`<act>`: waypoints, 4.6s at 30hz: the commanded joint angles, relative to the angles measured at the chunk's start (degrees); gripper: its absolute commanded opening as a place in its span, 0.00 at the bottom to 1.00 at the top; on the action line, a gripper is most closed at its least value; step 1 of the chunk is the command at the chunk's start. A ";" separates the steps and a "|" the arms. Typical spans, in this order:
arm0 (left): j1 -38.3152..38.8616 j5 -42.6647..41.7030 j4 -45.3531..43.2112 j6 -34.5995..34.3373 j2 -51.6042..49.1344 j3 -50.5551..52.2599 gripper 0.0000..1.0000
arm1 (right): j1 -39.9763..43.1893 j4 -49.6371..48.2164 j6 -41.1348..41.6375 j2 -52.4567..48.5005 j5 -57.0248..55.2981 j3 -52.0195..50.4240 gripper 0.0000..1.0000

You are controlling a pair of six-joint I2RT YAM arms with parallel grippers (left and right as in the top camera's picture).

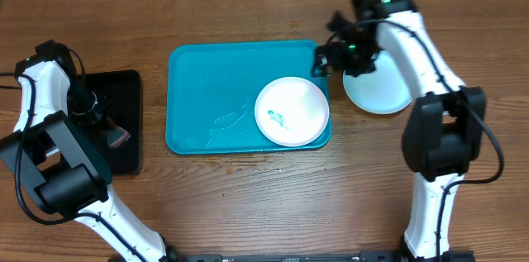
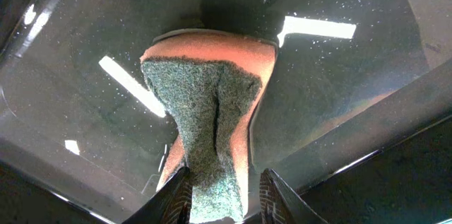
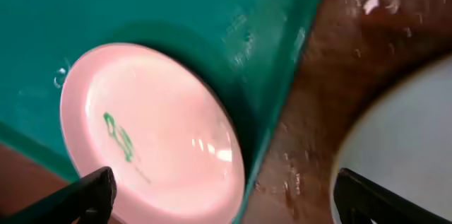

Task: Clean dirty plates on tray and stack at the side
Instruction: 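Grip the second white plate rim and drag it left on the tray, then scrub the second white plate with the sponge in the left gripper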

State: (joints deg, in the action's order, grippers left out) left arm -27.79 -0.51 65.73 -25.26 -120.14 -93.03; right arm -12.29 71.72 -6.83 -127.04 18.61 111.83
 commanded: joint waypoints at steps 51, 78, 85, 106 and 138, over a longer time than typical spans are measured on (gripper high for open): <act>-1.66 1.55 -0.17 0.85 -0.42 0.00 0.46 | -24.11 -23.15 23.78 -6.29 -10.01 -10.27 0.04; -3.32 -3.96 8.48 5.51 0.00 -11.13 0.04 | -24.68 -24.76 23.82 -6.40 -11.52 -10.27 0.04; -2.01 -22.75 14.64 18.34 3.06 -18.88 0.04 | -24.68 -25.86 24.79 -6.56 -11.63 -10.27 0.04; 28.26 -17.22 -14.27 7.61 2.82 8.02 0.04 | -24.68 -25.99 27.91 -6.62 -11.69 -10.27 0.04; 32.46 -13.11 -14.03 4.44 2.69 6.86 0.04 | -24.68 -26.21 27.89 -6.62 -13.03 -10.27 0.04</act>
State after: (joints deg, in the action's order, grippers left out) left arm 3.40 -5.78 52.10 -19.59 -117.51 -85.38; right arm -36.80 45.32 20.97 -131.44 7.64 101.84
